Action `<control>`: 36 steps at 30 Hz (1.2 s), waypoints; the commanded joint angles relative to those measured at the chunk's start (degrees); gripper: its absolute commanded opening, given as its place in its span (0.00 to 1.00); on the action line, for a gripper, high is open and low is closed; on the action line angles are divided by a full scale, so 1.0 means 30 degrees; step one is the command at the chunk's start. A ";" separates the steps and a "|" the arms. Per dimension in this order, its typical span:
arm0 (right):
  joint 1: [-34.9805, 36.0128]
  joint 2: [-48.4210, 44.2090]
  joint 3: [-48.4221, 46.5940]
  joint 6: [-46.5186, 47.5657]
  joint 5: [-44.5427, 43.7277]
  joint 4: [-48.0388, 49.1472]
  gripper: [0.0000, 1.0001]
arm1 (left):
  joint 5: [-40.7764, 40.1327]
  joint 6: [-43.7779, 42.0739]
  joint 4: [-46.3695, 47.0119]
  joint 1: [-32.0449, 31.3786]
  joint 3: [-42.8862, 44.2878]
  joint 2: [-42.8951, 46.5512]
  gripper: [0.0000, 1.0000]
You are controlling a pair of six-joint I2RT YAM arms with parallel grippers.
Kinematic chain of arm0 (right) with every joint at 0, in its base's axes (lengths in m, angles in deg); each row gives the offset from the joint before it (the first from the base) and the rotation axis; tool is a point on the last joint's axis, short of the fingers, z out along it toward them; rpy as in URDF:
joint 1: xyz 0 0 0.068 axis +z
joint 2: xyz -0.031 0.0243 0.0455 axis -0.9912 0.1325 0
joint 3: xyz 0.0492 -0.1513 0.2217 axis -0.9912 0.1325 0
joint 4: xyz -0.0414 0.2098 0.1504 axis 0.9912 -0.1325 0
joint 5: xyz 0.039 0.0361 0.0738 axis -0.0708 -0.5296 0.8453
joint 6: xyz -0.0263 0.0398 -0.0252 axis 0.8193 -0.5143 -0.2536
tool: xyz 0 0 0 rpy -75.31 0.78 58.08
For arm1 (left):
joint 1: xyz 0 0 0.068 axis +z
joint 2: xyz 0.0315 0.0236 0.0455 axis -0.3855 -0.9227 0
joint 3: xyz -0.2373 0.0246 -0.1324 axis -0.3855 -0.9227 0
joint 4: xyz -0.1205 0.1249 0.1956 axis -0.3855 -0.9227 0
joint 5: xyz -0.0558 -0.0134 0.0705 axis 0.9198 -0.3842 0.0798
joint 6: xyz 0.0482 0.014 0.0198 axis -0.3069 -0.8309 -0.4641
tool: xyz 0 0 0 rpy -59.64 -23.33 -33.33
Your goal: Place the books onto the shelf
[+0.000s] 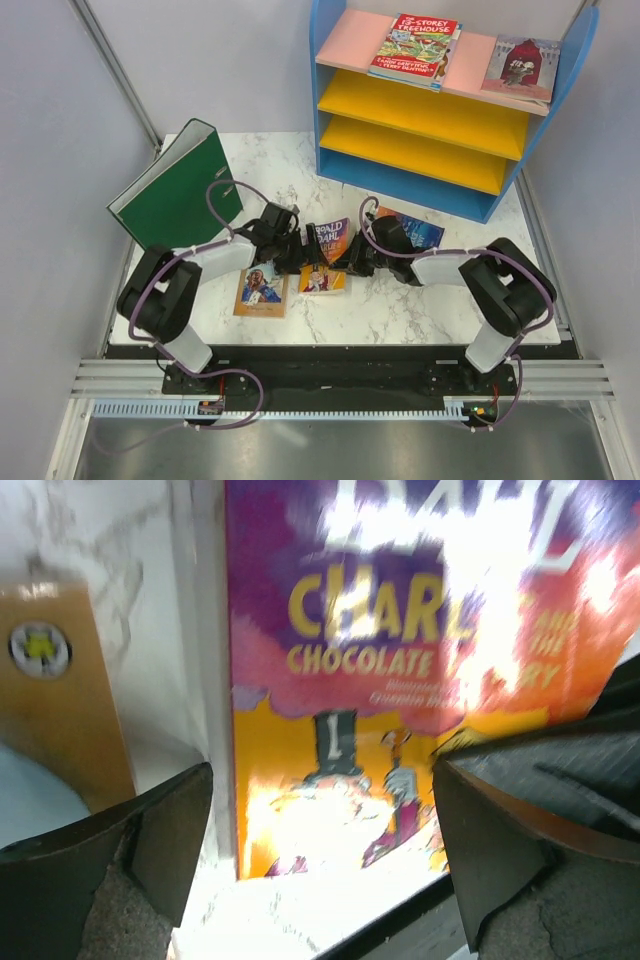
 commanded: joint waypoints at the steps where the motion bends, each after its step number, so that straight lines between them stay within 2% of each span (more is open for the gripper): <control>1: 0.0131 -0.2862 -0.0158 0.1813 0.0501 0.0002 0.03 | 0.0200 -0.0499 0.0937 -0.0233 -0.1443 0.3617 0.98; 6: -0.0044 -0.5679 0.0048 0.3047 0.1644 -0.0467 0.02 | 0.0783 -0.0148 0.3579 0.0002 -0.3433 0.6996 1.00; 7: -0.0074 -0.6408 0.0077 0.3077 0.2081 -0.0410 0.02 | 0.1133 -0.0060 0.4858 0.0031 -0.3612 0.7291 1.00; 10: -0.0103 -0.7059 0.0078 0.2961 0.3658 0.0058 0.02 | 0.1604 0.0466 0.6593 0.0031 -0.4374 0.8171 1.00; 12: -0.0103 -0.6973 0.0048 0.2553 0.4834 0.0906 0.02 | 0.2683 0.0964 0.9429 0.0031 -0.5131 0.8638 0.97; 13: -0.0103 -0.6798 0.0019 0.2434 0.5274 0.1112 0.02 | 0.3269 0.1256 1.0485 0.0031 -0.5369 0.8699 0.89; 14: -0.0103 -0.6739 -0.0010 0.2404 0.5742 0.1085 0.03 | 0.4087 0.1781 1.1394 0.0031 -0.5429 0.8700 0.73; 15: -0.0103 -0.6680 -0.0039 0.2607 0.5747 0.0853 0.04 | 0.4444 0.1989 1.2187 0.0031 -0.5285 0.8671 0.28; 16: -0.0103 -0.6708 -0.0069 0.2812 0.5660 0.0561 0.09 | 0.4708 0.2136 1.2224 0.0031 -0.5110 0.8729 0.02; 18: -0.0133 -0.6825 -0.0128 0.3280 0.4842 -0.0756 0.15 | 0.4624 0.2372 1.2108 0.0031 -0.4787 0.9079 0.02; 19: -0.0162 -0.7029 -0.0128 0.3689 0.4462 -0.1225 0.25 | 0.4246 0.2401 1.1759 0.0031 -0.4611 0.9574 0.02; 20: -0.0220 -0.7176 -0.0070 0.3867 0.4023 -0.2244 0.30 | 0.3981 0.2170 1.1378 0.0031 -0.4436 1.0014 0.02; 21: -0.0453 -0.7380 0.0047 0.3869 0.3032 -0.2603 0.40 | 0.3746 0.2138 1.0678 0.0060 -0.4144 1.0337 0.02; 22: -0.0658 -0.7876 0.0831 0.3202 0.2820 -0.2577 0.61 | 0.3193 0.1906 1.0294 0.0060 -0.3938 1.1008 0.02; 24: -0.1769 -0.8580 0.2033 0.2000 0.3312 -0.0916 0.78 | 0.2837 0.1699 0.9416 0.0060 -0.3381 1.1510 0.02; 25: -0.2266 -0.9309 0.3664 0.0224 0.3750 0.1587 0.88 | 0.2807 0.1583 0.9237 0.0089 -0.3176 1.1744 0.02; 28: -0.3821 -1.0661 0.6539 -0.2799 0.4603 0.6250 0.96 | 0.3243 0.1843 0.9381 0.0090 -0.2619 1.1776 0.02; 32: -0.4263 -1.1833 0.7752 -0.3717 0.4430 0.8055 0.98 | 0.4649 0.3307 1.1778 0.0090 -0.2501 1.1165 0.02; 36: -0.4264 -1.3383 0.8164 -0.4071 0.3990 0.9083 0.98 | 0.5618 0.3837 1.2838 -0.0027 -0.2003 1.0225 0.02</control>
